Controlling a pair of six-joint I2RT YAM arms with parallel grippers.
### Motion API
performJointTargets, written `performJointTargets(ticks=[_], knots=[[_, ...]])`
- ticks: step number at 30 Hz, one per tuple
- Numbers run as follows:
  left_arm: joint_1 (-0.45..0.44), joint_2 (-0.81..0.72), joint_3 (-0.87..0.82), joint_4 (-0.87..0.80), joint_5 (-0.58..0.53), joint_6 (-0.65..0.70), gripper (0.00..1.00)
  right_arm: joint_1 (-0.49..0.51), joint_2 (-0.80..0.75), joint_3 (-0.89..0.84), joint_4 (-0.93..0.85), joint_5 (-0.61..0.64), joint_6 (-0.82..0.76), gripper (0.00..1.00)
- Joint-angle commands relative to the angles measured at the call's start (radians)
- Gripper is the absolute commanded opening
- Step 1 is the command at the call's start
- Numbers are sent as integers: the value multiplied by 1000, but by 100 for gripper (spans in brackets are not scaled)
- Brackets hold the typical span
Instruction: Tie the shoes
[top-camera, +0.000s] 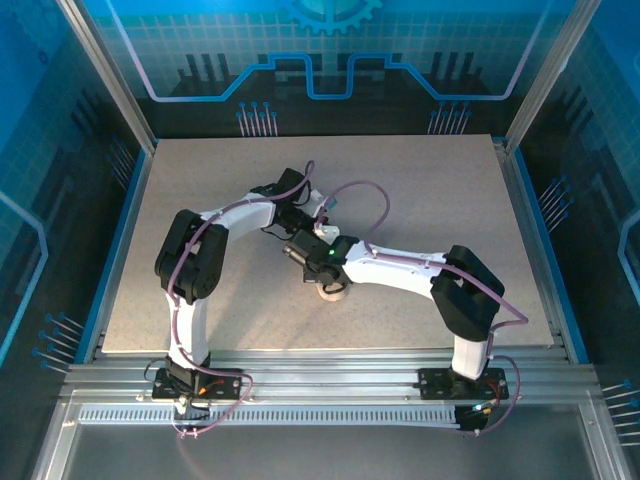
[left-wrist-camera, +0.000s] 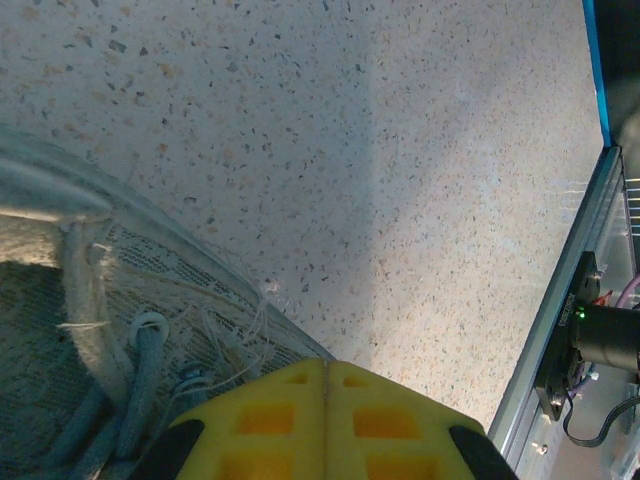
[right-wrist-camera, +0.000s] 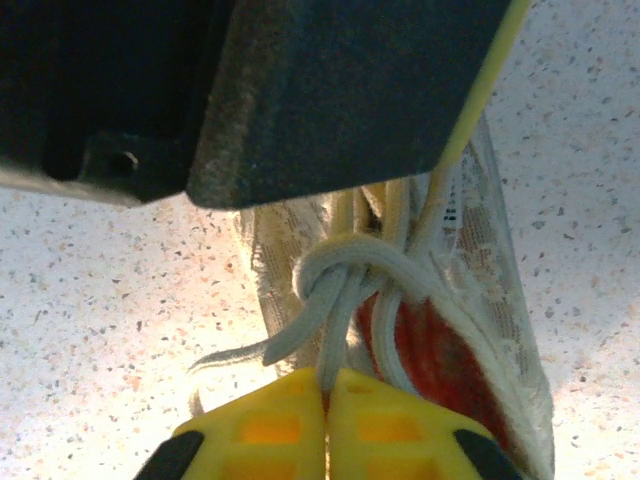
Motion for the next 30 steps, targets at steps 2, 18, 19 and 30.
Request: performJointTargets(ticks=[2,18,19,30], knots=[[-2,-43,15,-15,25,-10,0,-4,-87,-24,6,30,-67,0],[-3,-128,-66,95,-25,-71,0,-186,-105,21,-139,-282,-471,0],[-3,-134,-79,107,-32,-72,0,-196,-88,35,-159,-283,-500,0],[18,-219,-208,206,-120,-102,0,-282,-79,48,-199,-291,-668,0]])
